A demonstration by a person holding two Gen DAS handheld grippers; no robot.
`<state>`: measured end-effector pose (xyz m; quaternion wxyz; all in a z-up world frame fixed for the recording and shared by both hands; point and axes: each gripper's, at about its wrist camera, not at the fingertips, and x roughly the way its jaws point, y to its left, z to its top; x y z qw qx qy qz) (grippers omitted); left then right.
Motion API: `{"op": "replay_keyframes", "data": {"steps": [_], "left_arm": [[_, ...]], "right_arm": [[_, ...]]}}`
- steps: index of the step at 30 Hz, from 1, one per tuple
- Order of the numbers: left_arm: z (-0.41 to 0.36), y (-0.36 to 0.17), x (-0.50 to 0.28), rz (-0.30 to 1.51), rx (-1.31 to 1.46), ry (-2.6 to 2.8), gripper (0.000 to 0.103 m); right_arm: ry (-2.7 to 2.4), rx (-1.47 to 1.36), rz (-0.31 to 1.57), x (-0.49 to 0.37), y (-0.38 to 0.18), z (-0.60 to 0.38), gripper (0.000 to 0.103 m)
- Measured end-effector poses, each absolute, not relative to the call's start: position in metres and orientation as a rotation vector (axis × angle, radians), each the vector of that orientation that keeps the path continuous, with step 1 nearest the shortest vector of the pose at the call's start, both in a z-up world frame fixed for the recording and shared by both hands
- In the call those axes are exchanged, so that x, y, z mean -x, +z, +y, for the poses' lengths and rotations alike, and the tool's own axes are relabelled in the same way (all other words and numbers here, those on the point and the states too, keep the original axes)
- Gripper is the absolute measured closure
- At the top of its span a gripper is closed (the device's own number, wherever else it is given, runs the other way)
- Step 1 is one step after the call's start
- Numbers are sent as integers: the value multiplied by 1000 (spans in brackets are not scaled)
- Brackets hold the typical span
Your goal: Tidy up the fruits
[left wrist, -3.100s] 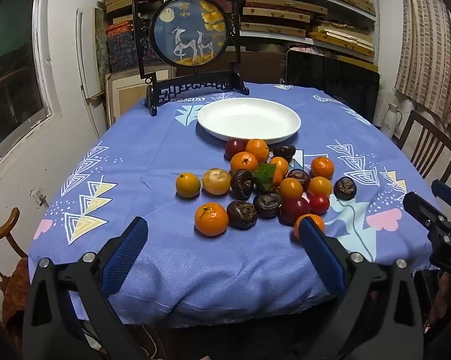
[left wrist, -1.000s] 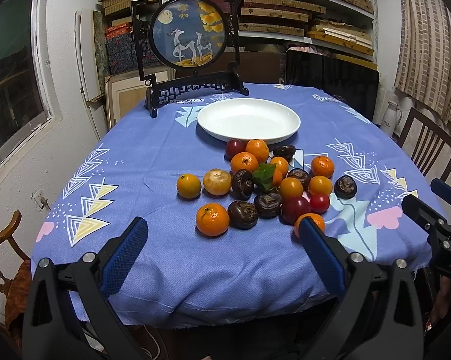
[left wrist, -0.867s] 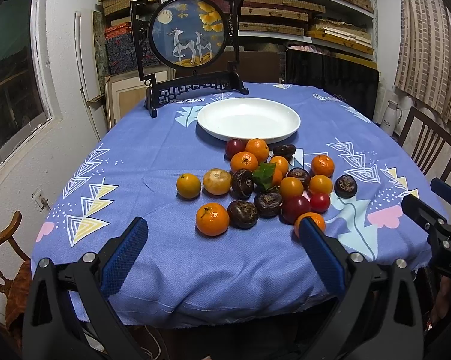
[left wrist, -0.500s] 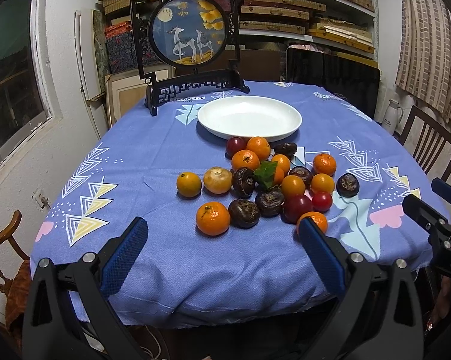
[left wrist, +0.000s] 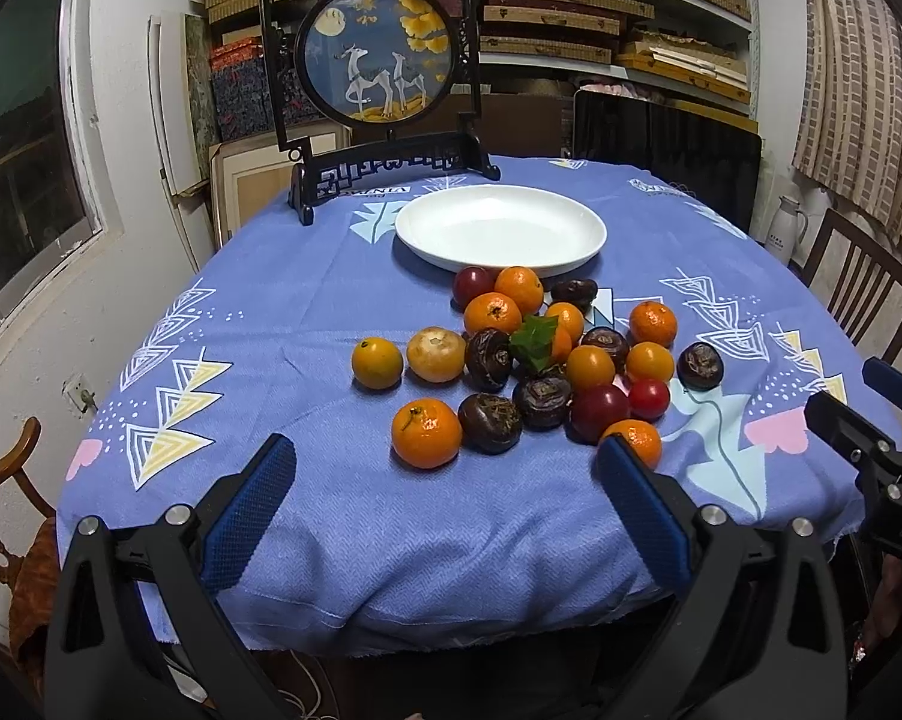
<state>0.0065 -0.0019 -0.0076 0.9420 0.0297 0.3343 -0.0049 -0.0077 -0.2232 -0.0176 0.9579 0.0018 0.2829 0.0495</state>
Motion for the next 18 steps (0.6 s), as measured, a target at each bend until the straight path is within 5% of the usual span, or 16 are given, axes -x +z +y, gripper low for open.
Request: {"op": "replay_keyframes", "data": {"steps": [18], "left_arm": [[29,-80,-81,795,-83,0,6]], "right_arm": [[118,-93,722,-32,-64,-257,4]]}}
